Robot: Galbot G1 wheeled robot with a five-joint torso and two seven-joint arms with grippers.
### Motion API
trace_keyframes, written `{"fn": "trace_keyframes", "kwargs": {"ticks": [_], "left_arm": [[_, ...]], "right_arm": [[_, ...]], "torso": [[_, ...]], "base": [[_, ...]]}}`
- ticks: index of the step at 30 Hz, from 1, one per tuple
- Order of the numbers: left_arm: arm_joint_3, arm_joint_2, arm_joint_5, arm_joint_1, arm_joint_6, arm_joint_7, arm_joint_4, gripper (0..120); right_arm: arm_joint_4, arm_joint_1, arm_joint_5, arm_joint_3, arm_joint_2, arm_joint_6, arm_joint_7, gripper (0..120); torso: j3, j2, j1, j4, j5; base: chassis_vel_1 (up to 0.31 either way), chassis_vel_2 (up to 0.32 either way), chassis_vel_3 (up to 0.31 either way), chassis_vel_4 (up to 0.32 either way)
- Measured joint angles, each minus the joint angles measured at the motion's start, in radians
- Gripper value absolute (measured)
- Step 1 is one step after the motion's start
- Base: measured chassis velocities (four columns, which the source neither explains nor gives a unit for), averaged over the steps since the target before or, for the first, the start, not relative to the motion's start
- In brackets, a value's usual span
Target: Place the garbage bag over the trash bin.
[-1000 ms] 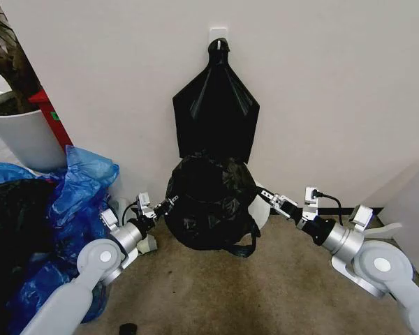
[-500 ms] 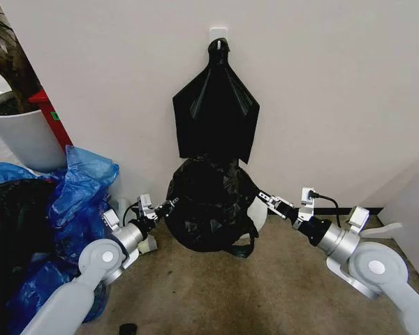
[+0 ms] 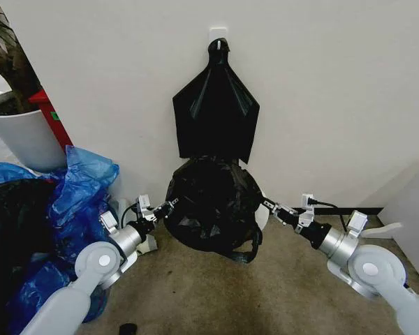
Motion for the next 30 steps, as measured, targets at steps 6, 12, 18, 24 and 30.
{"fn": "trace_keyframes", "kwargs": {"ticks": [6, 12, 18, 24, 30], "left_arm": [[-0.005, 0.0, -0.003, 0.009, 0.001, 0.001, -0.008, 1], [-0.007, 0.002, 0.009, 0.018, 0.002, -0.014, -0.025, 1], [0.011, 0.004, 0.078, 0.016, 0.001, -0.09, -0.055, 1], [0.014, 0.002, 0.073, 0.013, 0.001, -0.114, -0.082, 1], [0.003, 0.007, 0.072, 0.021, 0.004, -0.116, -0.08, 1]], "right_arm": [[-0.05, 0.001, -0.111, 0.001, 0.005, 0.033, -0.076, 0], [-0.007, -0.026, -0.118, 0.013, 0.01, 0.038, -0.078, 5], [0.067, -0.056, -0.09, 0.038, -0.003, 0.035, -0.051, 25], [0.083, -0.062, -0.062, 0.053, -0.016, 0.036, -0.025, 44], [0.073, -0.075, -0.02, 0.09, -0.036, 0.037, -0.028, 63]], "torso": [[0.0, 0.0, 0.0, 0.0, 0.0001], [0.0, 0.0, 0.0, 0.0, -0.0001], [0.0, 0.0, 0.0, -0.0001, -0.0001], [0.0, 0.0, 0.0, -0.0001, 0.0002], [0.0, 0.0, 0.0, 0.0, 0.0]], "base": [[0.0, 0.0, 0.0, 0.0], [0.0, 0.0, 0.0, 0.0], [0.0, 0.0, 0.0, 0.0], [0.0, 0.0, 0.0, 0.0], [0.0, 0.0, 0.0, 0.0]]}}
